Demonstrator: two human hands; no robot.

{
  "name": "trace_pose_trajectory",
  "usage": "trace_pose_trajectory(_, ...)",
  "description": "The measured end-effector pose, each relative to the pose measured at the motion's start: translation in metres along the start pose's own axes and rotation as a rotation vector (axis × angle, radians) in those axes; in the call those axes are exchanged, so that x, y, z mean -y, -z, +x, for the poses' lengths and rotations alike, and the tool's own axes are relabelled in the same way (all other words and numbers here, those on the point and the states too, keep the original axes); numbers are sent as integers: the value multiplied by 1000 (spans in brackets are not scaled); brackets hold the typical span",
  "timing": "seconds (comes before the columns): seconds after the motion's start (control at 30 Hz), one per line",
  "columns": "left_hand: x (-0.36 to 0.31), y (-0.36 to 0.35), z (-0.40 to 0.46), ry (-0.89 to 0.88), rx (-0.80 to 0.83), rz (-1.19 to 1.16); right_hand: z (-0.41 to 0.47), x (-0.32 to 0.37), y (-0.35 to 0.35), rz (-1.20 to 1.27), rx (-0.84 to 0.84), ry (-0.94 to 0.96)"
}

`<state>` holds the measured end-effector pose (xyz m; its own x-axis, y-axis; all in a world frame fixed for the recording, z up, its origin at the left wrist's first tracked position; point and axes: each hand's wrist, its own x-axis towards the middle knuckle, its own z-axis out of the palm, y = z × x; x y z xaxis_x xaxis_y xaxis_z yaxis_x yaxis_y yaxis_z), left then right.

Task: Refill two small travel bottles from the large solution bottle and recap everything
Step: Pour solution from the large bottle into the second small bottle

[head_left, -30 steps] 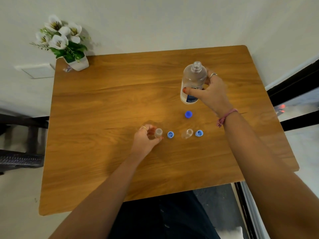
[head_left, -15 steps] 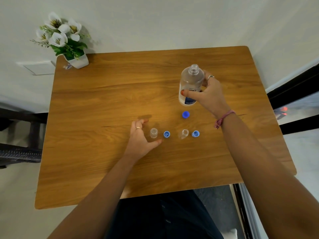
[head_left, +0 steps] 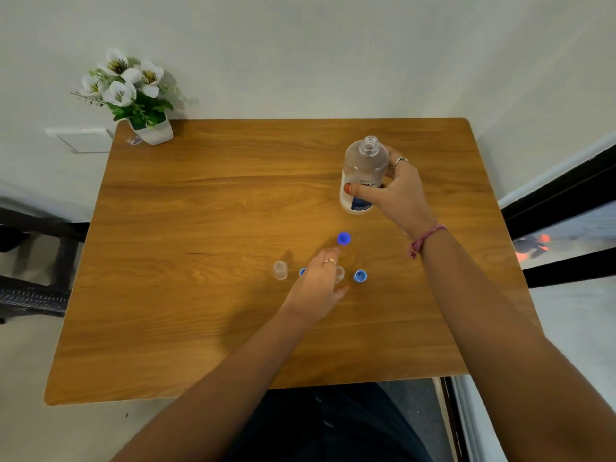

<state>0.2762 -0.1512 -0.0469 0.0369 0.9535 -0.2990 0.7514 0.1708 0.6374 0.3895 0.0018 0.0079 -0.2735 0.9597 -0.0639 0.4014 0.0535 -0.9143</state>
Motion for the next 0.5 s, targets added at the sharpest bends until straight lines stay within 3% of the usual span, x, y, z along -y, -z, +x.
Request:
trace_pose_trajectory(0.2, 9, -19, 10, 161, -14, -73, 4, -9, 11, -17, 29, -5)
trace_pose_trajectory(0.5, 5, -29, 18, 241, -131, -230, 7, -14, 19, -6, 49, -27)
